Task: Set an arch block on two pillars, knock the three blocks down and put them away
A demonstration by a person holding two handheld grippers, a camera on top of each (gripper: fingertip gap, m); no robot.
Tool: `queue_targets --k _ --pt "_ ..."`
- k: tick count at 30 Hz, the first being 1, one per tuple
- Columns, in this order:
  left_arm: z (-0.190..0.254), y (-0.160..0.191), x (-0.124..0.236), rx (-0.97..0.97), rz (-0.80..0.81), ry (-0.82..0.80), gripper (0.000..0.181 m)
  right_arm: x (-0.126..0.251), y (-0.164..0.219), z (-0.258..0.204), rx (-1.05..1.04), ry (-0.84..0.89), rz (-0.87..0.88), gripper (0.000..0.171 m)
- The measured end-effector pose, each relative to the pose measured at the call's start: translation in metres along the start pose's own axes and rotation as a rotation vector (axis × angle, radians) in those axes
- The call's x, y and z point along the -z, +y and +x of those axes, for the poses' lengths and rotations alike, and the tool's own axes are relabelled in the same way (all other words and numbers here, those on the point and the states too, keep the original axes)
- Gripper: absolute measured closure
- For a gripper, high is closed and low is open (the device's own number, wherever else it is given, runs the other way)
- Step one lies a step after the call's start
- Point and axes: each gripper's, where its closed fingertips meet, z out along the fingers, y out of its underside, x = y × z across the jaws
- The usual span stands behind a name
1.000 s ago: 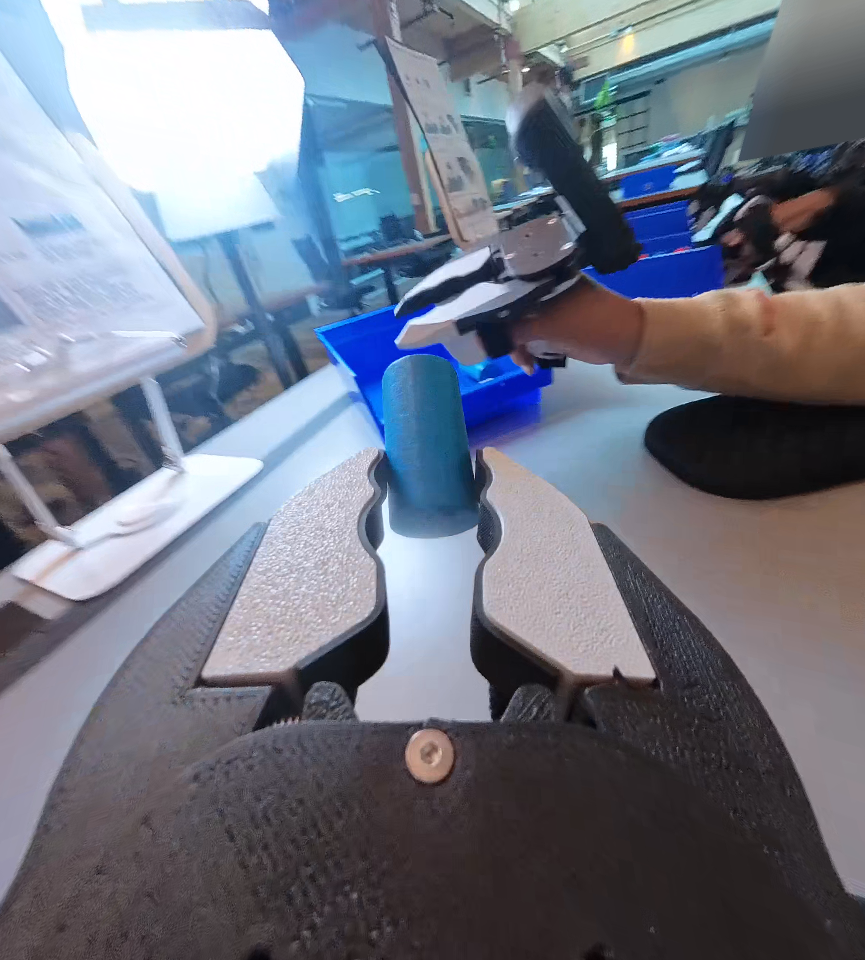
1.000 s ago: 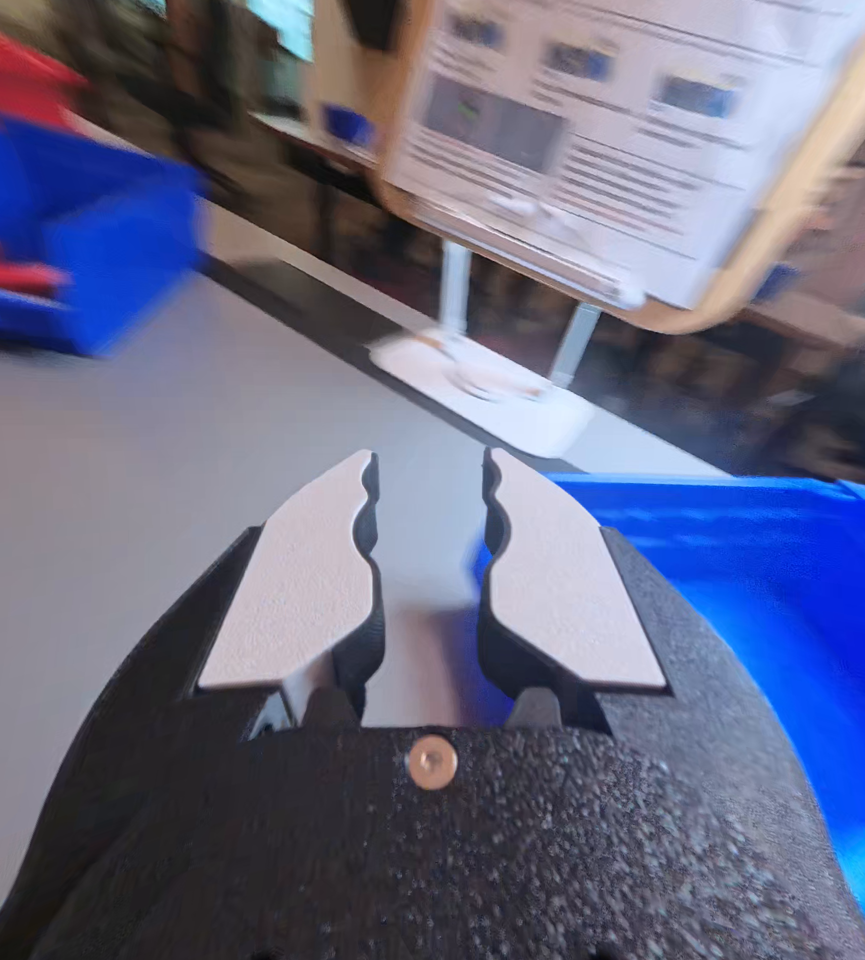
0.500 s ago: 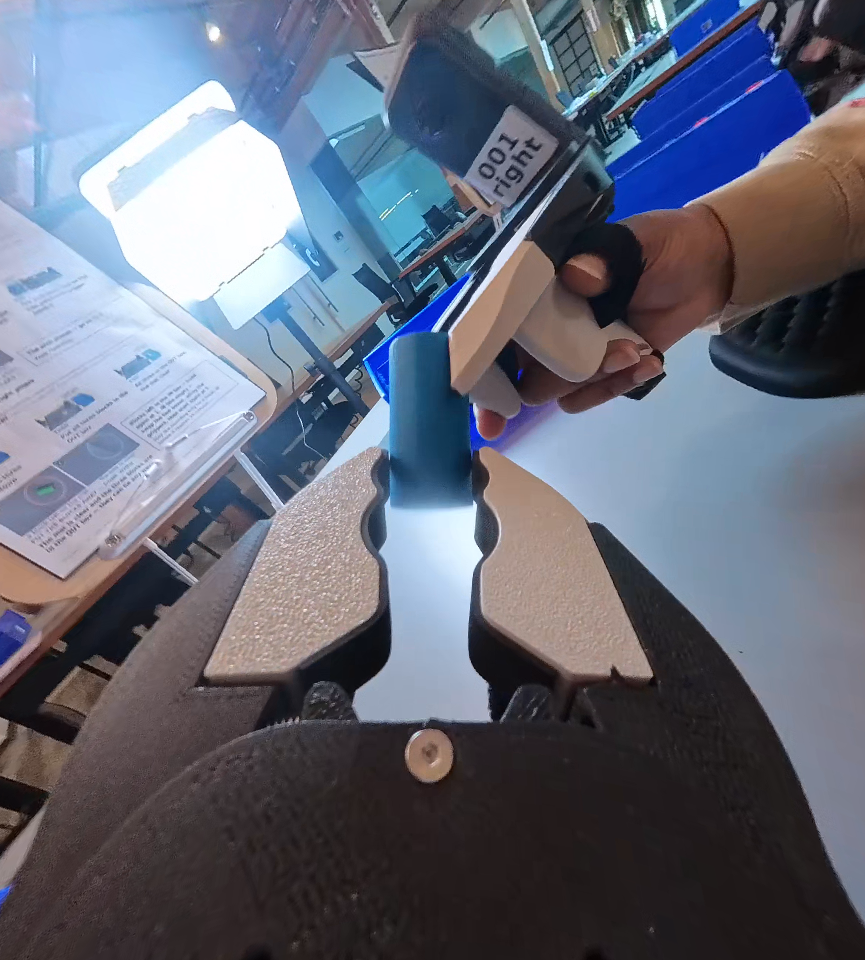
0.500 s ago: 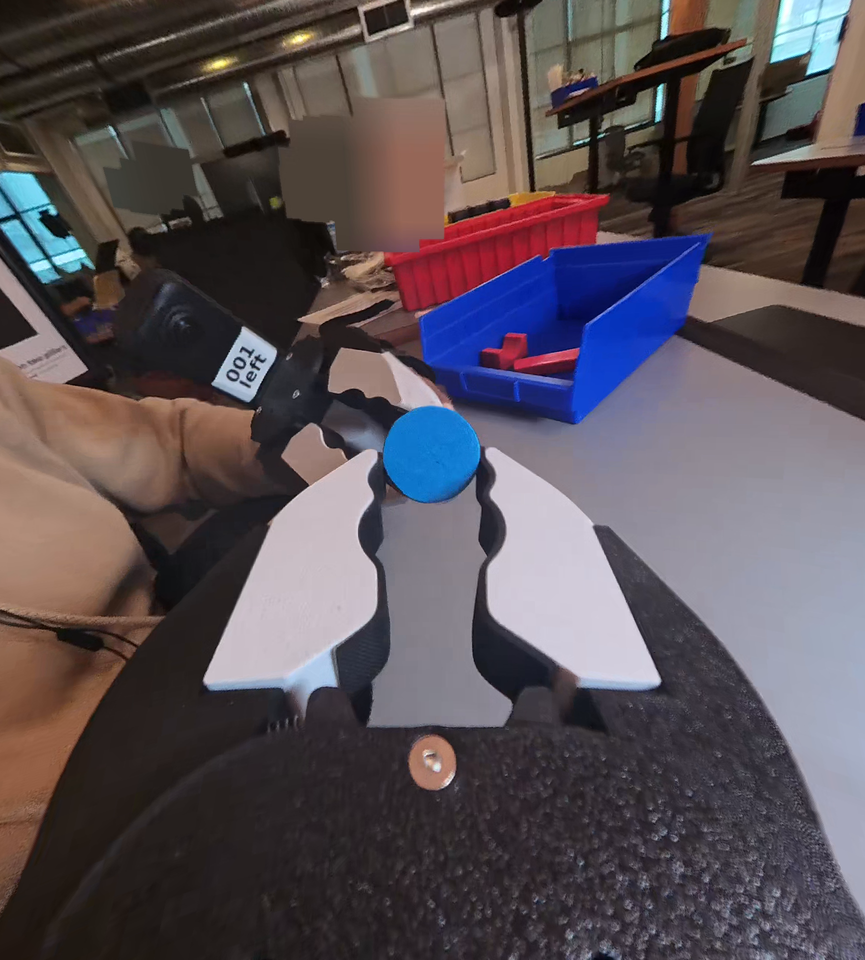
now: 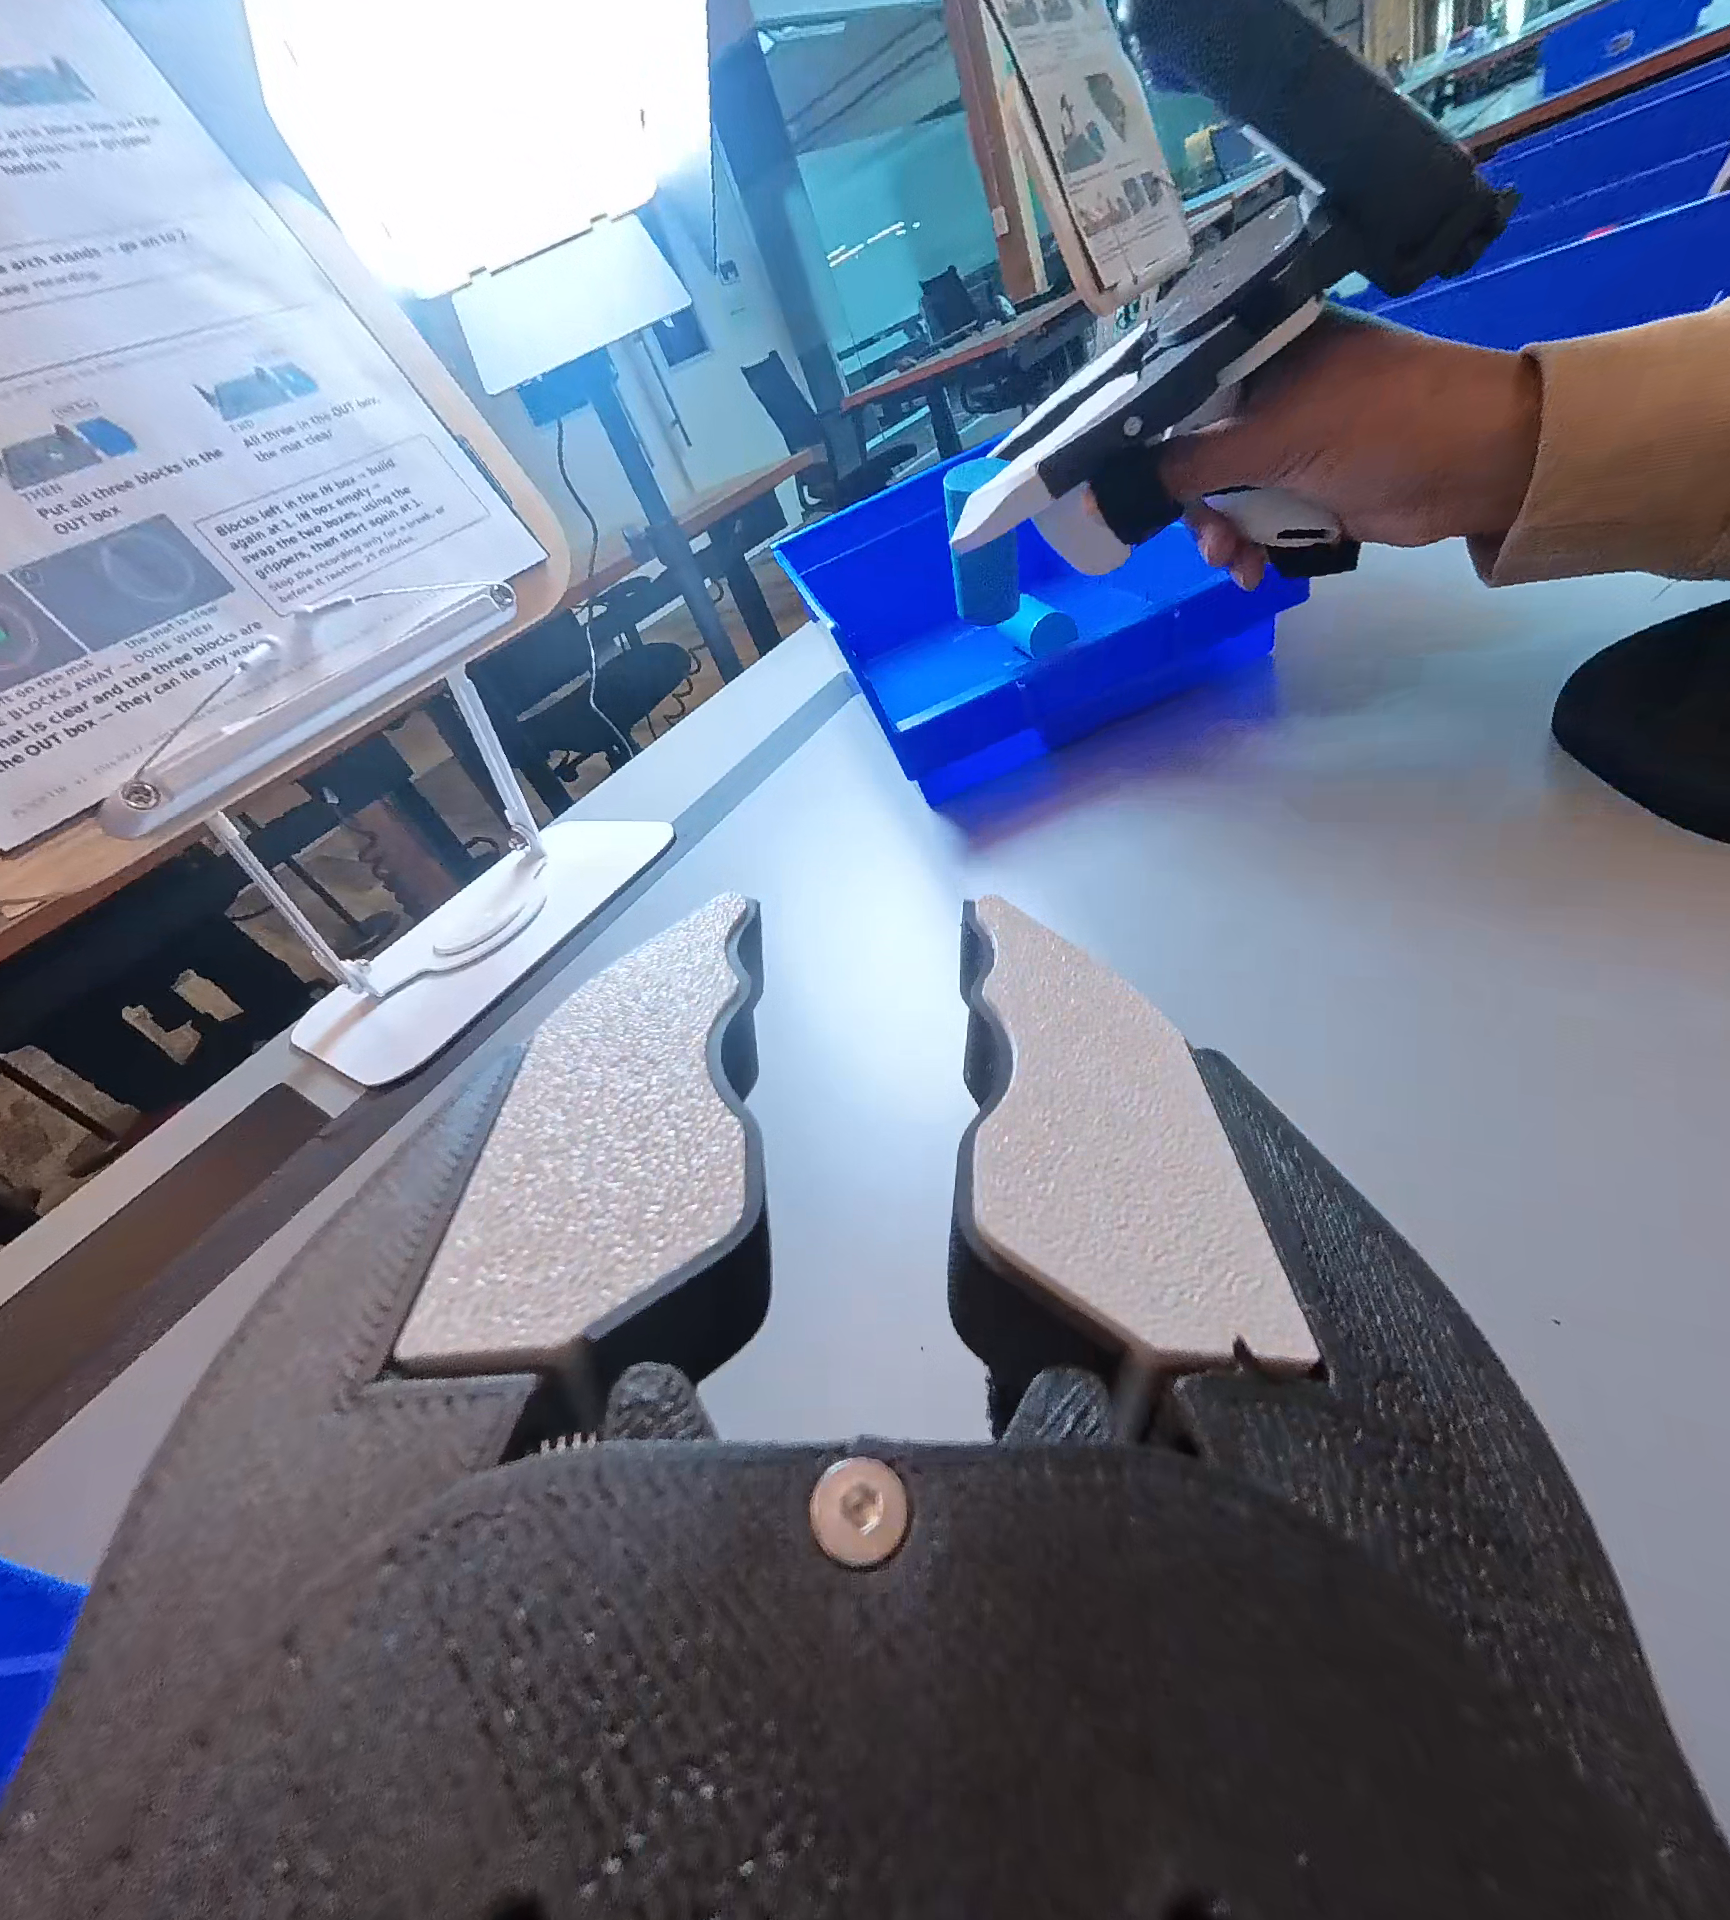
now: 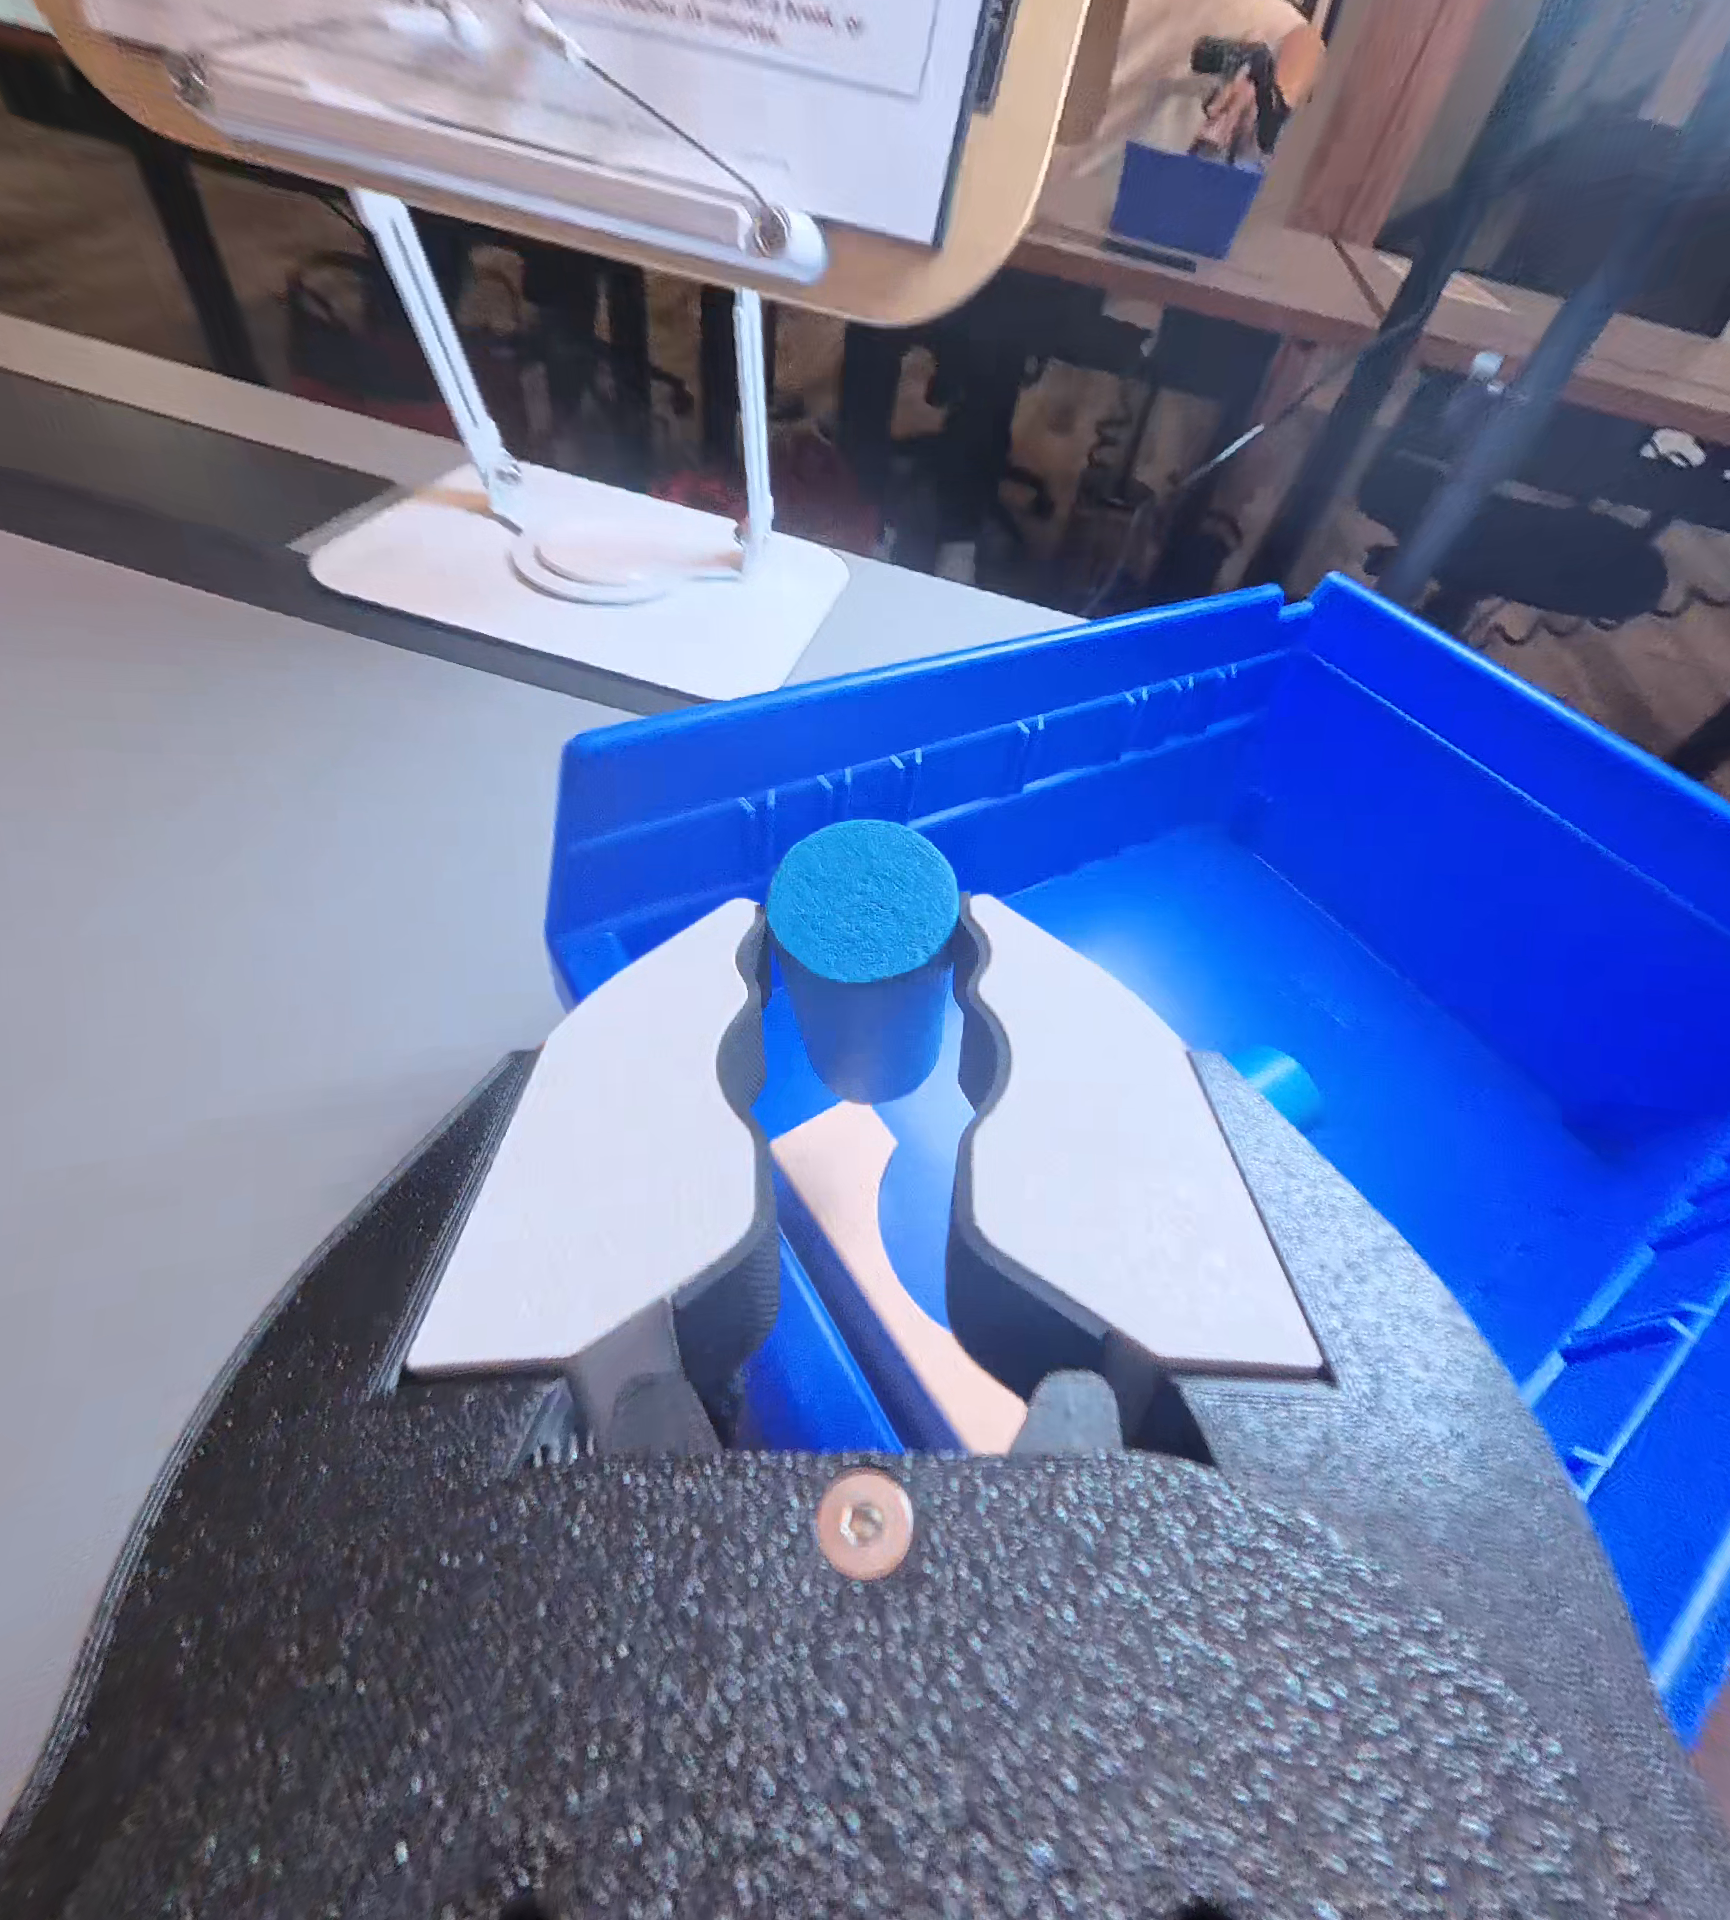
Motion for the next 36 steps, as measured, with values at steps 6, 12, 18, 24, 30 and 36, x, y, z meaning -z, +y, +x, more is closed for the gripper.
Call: queue_targets --k 6,12,18,24,30,36 --pt "0.004 0.010 -0.005 0.013 -0.034 0.018 0.145 -0.027 0.002 0.011 0.098 0.116 -0.082 0.138" --pt "0.008 0.019 -0.009 0.028 -0.064 0.033 0.145 -0.063 0.010 0.045 -0.013 0.199 -0.221 0.138" --pt "0.013 0.024 -0.010 0.029 -0.080 0.054 0.146 -0.082 0.045 0.074 -0.140 0.253 -0.353 0.135" --pt "0.017 0.027 -0.011 0.027 -0.094 0.072 0.146 -0.072 0.030 0.088 -0.215 0.276 -0.263 0.125" --pt "0.020 0.028 -0.012 0.016 -0.104 0.085 0.146 -0.078 0.034 0.079 -0.194 0.217 -0.291 0.123" --pt "0.022 0.030 -0.012 0.014 -0.109 0.095 0.146 -0.080 0.042 0.073 -0.090 0.195 -0.341 0.139"
